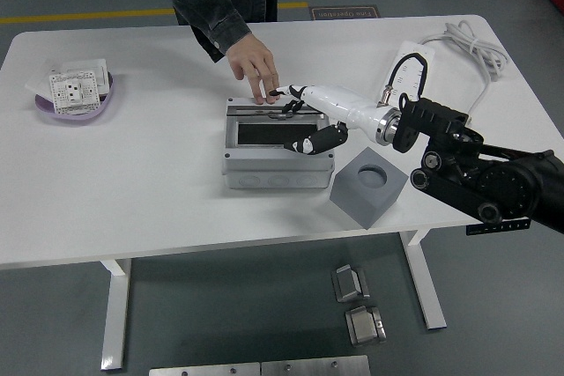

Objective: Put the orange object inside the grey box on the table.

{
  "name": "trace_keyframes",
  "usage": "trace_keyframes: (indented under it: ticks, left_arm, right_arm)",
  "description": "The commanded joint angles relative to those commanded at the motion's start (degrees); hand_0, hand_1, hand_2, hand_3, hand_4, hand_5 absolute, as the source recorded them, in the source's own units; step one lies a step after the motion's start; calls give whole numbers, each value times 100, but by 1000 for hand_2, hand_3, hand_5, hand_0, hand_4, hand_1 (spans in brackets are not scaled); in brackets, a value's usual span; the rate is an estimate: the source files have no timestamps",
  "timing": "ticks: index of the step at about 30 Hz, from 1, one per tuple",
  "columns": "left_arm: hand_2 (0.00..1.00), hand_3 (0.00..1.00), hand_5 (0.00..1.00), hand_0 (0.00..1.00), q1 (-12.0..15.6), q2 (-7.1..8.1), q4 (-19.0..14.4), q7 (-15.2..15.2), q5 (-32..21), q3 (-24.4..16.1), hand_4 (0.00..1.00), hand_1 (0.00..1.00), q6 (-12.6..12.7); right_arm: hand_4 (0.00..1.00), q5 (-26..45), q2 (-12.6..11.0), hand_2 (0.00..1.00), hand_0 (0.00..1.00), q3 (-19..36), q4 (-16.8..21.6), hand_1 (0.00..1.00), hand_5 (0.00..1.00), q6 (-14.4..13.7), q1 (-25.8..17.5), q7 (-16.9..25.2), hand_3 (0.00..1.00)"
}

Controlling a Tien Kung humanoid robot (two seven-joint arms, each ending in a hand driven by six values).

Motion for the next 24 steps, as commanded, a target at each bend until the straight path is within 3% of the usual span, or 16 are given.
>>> trace_keyframes:
  ticks: [8, 16, 24]
  left_arm:
    - [519, 560, 147, 660, 7, -27, 3, -6, 3, 12, 477, 613, -1]
    - [519, 560, 147, 660, 77, -46, 12, 40, 143, -132, 477, 615, 1]
    - [518, 559, 147, 660, 120, -88, 20, 30, 136, -132, 476, 614, 4]
  right_arm:
    - [779, -154, -93, 749, 803, 405, -41, 701, 324, 74, -224, -113, 959]
    - [779, -499, -555, 728, 795, 1293, 218, 697, 327, 79, -698, -182, 966]
    - [775, -1012, -960, 712, 791, 2574, 706, 688, 334, -89, -1530, -178, 966]
